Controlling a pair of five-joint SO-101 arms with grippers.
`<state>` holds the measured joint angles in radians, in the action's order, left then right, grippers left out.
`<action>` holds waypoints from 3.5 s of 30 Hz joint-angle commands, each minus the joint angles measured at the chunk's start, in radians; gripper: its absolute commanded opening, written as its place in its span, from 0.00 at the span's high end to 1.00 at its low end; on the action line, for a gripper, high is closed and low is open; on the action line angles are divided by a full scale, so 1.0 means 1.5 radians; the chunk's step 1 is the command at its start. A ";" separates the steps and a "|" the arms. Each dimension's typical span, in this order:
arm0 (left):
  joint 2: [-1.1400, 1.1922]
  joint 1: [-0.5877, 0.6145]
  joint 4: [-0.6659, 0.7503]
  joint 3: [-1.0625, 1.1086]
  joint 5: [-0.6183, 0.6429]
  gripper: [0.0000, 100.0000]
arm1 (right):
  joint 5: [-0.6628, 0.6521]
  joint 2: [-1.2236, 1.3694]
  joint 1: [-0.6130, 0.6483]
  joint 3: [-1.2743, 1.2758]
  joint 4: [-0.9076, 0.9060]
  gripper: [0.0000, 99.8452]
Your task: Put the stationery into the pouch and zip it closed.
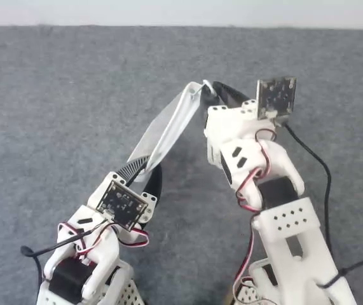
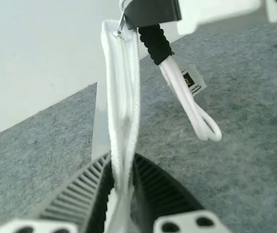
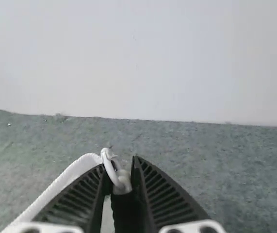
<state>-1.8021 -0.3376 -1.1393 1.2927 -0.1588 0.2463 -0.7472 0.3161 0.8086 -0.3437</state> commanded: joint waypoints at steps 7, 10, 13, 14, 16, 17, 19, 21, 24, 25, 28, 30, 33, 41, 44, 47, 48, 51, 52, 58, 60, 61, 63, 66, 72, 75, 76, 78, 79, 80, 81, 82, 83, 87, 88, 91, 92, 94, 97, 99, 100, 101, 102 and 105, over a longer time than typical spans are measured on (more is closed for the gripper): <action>-0.013 0.006 -0.011 0.005 -0.003 0.99 | 0.077 0.174 -0.150 -0.136 -0.014 0.99; -0.013 0.006 -0.011 0.005 -0.003 0.99 | 0.091 0.175 -0.159 -0.138 -0.014 0.99; -0.013 0.006 -0.011 0.005 -0.004 0.99 | 0.089 0.175 -0.154 -0.137 -0.014 0.99; -0.013 0.006 -0.011 0.005 -0.004 0.99 | 0.089 0.175 -0.153 -0.136 -0.014 0.99; -0.013 0.006 -0.011 0.005 -0.004 0.99 | 0.088 0.175 -0.149 -0.136 -0.014 0.99; -0.013 0.006 -0.011 0.005 -0.004 0.99 | 0.088 0.175 -0.147 -0.136 -0.014 0.99; -0.013 0.006 -0.011 0.005 -0.004 0.99 | 0.088 0.175 -0.146 -0.135 -0.014 0.99; -0.013 0.006 -0.011 0.005 -0.004 0.99 | 0.088 0.175 -0.146 -0.135 -0.014 0.99; -0.013 0.006 -0.011 0.004 -0.003 0.99 | 0.088 0.175 -0.146 -0.137 -0.014 0.99; -0.013 0.007 -0.011 0.004 -0.003 0.99 | 0.088 0.175 -0.146 -0.138 -0.014 0.99; -0.013 0.007 -0.009 0.004 -0.003 0.99 | 0.088 0.174 -0.146 -0.138 -0.014 0.96; -0.013 0.007 -0.008 0.004 -0.003 0.99 | 0.088 0.165 -0.146 -0.135 -0.019 0.90; -0.013 0.007 -0.008 0.004 -0.002 0.99 | 0.089 0.130 -0.130 -0.137 -0.077 0.82; -0.013 0.007 -0.007 0.008 -0.001 0.99 | 0.089 0.044 -0.111 -0.122 -0.141 0.81; -0.013 0.007 -0.007 0.009 0.000 0.99 | 0.089 0.041 -0.111 -0.117 -0.132 0.81; -0.013 0.007 -0.008 0.009 0.000 0.99 | 0.089 0.038 -0.110 -0.117 -0.133 0.81; -0.013 0.009 -0.008 0.009 0.000 0.99 | 0.089 0.035 -0.110 -0.118 -0.131 0.81; -0.013 0.044 -0.004 0.009 0.000 0.99 | 0.088 0.014 -0.110 -0.121 -0.131 0.81; -0.013 0.055 0.002 0.010 0.001 0.99 | 0.088 0.001 -0.110 -0.121 -0.133 0.81; -0.013 0.122 0.046 0.022 0.063 0.99 | 0.016 -0.095 -0.110 -0.073 -0.196 0.81; -0.013 0.139 0.054 0.020 0.066 0.99 | -0.025 -0.133 -0.110 -0.038 -0.212 0.81; -0.013 0.146 0.054 0.020 0.066 0.99 | -0.038 -0.153 -0.112 -0.017 -0.215 0.81; -0.013 0.161 0.054 0.020 0.066 0.99 | -0.054 -0.198 -0.110 0.026 -0.216 0.81; -0.013 0.177 0.054 0.023 0.066 0.99 | -0.059 -0.269 -0.110 0.092 -0.215 0.81; -0.013 0.178 0.024 0.027 0.068 0.99 | -0.059 -0.386 -0.111 0.226 -0.213 0.81; -0.013 0.187 0.011 0.041 0.068 0.99 | -0.059 -0.431 -0.110 0.297 -0.202 0.81; -0.013 0.196 0.011 0.048 0.068 0.99 | -0.059 -0.445 -0.110 0.322 -0.188 0.81; -0.013 0.208 0.011 0.062 0.068 0.98 | -0.059 -0.474 -0.113 0.370 -0.148 0.81; -0.013 0.212 0.011 0.070 0.068 0.97 | -0.059 -0.489 -0.113 0.393 -0.128 0.81; -0.013 0.216 0.011 0.077 0.069 0.96 | -0.059 -0.506 -0.113 0.415 -0.115 0.81; -0.013 0.219 0.011 0.084 0.073 0.96 | -0.059 -0.523 -0.112 0.436 -0.107 0.81; -0.013 0.224 0.011 0.092 0.087 0.95 | -0.059 -0.542 -0.111 0.455 -0.102 0.81; -0.013 0.229 0.011 0.098 0.105 0.96 | -0.059 -0.562 -0.111 0.473 -0.101 0.81; -0.013 0.260 0.011 0.105 0.141 0.96 | -0.059 -0.653 -0.111 0.535 -0.101 0.81; -0.013 0.272 0.011 0.106 0.142 0.96 | -0.060 -0.678 -0.110 0.551 -0.102 0.81; -0.013 0.302 0.012 0.106 0.142 0.96 | -0.074 -0.721 -0.109 0.584 -0.102 0.81; -0.013 0.308 0.013 0.107 0.142 0.96 | -0.081 -0.714 -0.109 0.584 -0.107 0.81; -0.013 0.320 0.029 0.114 0.144 0.96 | -0.083 -0.704 -0.109 0.584 -0.124 0.81; -0.013 0.333 0.080 0.144 0.145 0.96 | -0.083 -0.704 -0.110 0.584 -0.168 0.81; -0.013 0.336 0.101 0.156 0.146 0.96 | -0.083 -0.704 -0.113 0.584 -0.206 0.81; -0.013 0.334 0.105 0.160 0.146 0.96 | -0.083 -0.704 -0.114 0.584 -0.227 0.81; -0.013 0.334 0.106 0.160 0.146 0.96 | -0.083 -0.704 -0.115 0.584 -0.249 0.81; -0.013 0.334 0.106 0.160 0.146 0.96 | -0.083 -0.704 -0.115 0.584 -0.271 0.81; -0.013 0.334 0.106 0.161 0.143 0.96 | -0.083 -0.704 -0.115 0.584 -0.332 0.81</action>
<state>-1.8021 0.1565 -1.0073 1.5474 0.0422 0.1373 -1.7860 0.1442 1.6632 -0.7702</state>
